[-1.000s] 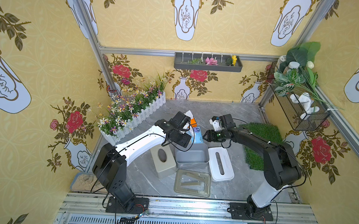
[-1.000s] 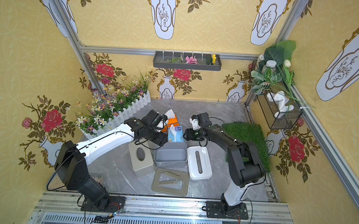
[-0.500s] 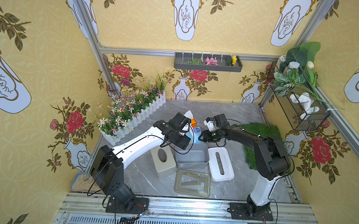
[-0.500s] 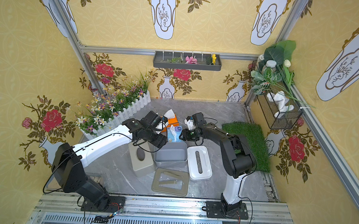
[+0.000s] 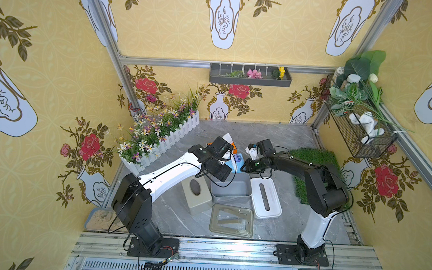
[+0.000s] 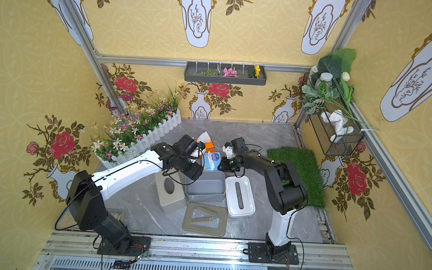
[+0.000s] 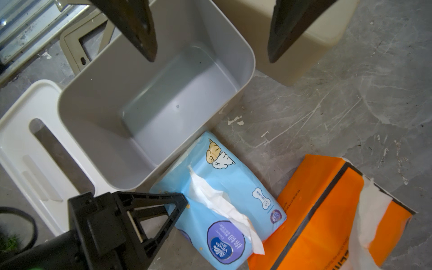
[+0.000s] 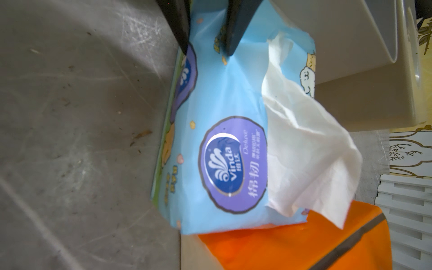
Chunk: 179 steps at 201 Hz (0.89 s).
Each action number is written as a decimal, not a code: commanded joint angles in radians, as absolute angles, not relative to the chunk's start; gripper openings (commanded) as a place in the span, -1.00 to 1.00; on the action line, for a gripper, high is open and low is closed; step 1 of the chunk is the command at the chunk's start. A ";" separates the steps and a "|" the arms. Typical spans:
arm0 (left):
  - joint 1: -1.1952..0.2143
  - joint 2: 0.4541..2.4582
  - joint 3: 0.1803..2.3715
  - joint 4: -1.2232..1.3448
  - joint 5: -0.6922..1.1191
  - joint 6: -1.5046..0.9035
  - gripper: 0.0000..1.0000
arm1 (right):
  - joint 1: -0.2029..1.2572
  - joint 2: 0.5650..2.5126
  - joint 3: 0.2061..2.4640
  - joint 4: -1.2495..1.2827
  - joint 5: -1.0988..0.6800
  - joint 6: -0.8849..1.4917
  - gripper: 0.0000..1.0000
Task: Put the tissue paper into the tissue box
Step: Move the paper towel to the center of the board.
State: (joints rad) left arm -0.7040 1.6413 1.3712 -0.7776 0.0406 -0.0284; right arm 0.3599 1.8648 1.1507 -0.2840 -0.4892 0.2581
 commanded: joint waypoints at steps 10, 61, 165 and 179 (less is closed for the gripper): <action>-0.738 1.684 1.412 -0.852 0.000 0.032 0.53 | 0.362 1.848 1.132 -0.267 -0.456 0.284 -0.60; -0.752 1.747 1.448 -0.887 -0.024 0.118 0.51 | 0.349 1.776 1.081 -0.224 -0.373 0.354 -0.81; -0.753 1.936 1.612 -0.921 -0.037 0.291 0.26 | 0.269 1.685 0.992 -0.171 -0.301 0.477 -0.91; -0.753 1.955 1.634 -0.937 -0.017 0.293 0.11 | 0.256 1.677 0.986 -0.173 -0.286 0.492 -0.90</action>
